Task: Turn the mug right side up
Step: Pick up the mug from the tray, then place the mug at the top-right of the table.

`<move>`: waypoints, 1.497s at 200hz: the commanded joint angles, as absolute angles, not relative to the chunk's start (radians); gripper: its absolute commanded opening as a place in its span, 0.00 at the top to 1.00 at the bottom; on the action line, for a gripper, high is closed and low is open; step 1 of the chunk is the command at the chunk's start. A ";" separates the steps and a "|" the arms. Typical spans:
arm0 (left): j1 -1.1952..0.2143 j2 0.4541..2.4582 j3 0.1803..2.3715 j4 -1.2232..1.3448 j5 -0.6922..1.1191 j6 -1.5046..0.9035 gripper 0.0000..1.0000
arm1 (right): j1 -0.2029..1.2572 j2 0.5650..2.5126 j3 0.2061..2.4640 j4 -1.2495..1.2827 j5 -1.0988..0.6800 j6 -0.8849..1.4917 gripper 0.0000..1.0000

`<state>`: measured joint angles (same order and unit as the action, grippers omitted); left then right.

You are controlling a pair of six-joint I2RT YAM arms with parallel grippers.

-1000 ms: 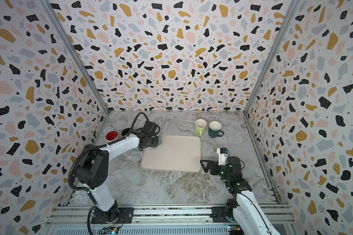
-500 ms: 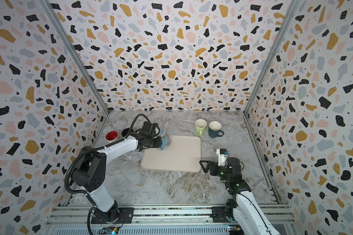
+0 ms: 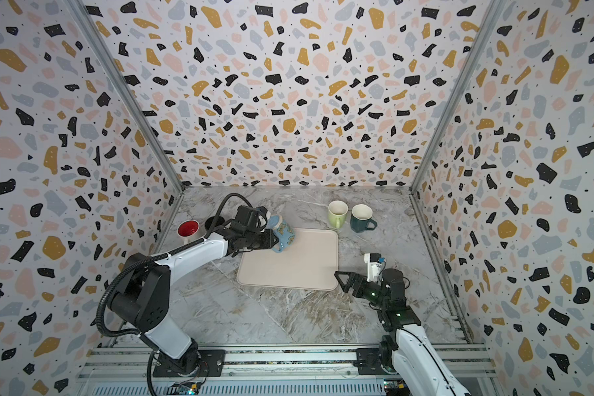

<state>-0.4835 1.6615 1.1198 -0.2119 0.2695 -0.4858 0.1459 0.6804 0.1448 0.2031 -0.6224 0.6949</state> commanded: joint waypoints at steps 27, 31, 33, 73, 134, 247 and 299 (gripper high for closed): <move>-0.515 1.585 1.127 -0.015 0.340 -0.537 1.00 | 0.144 0.703 0.140 0.316 -0.692 0.756 0.00; -0.517 1.582 1.125 -0.008 0.343 -0.542 1.00 | 0.145 0.708 0.140 0.325 -0.699 0.762 0.00; -0.519 1.583 1.125 -0.005 0.343 -0.544 1.00 | 0.144 0.710 0.141 0.329 -0.702 0.765 0.00; -0.540 1.577 1.126 0.036 0.382 -0.578 1.00 | 0.144 0.753 0.139 0.429 -0.764 0.815 0.00; -0.563 1.563 1.132 0.081 0.398 -0.624 1.00 | 0.173 0.791 0.146 0.544 -0.808 0.869 0.00; -0.642 1.531 1.120 0.220 0.467 -0.736 1.00 | 0.328 0.901 0.171 0.873 -0.753 0.997 0.00; -0.679 1.467 1.096 0.243 0.482 -0.768 1.00 | 0.330 0.973 0.197 0.986 -0.756 1.039 0.00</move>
<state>-0.6601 1.5455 1.0950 0.0589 0.4412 -0.7532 0.3233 0.9539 0.1493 0.8932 -0.7555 1.0103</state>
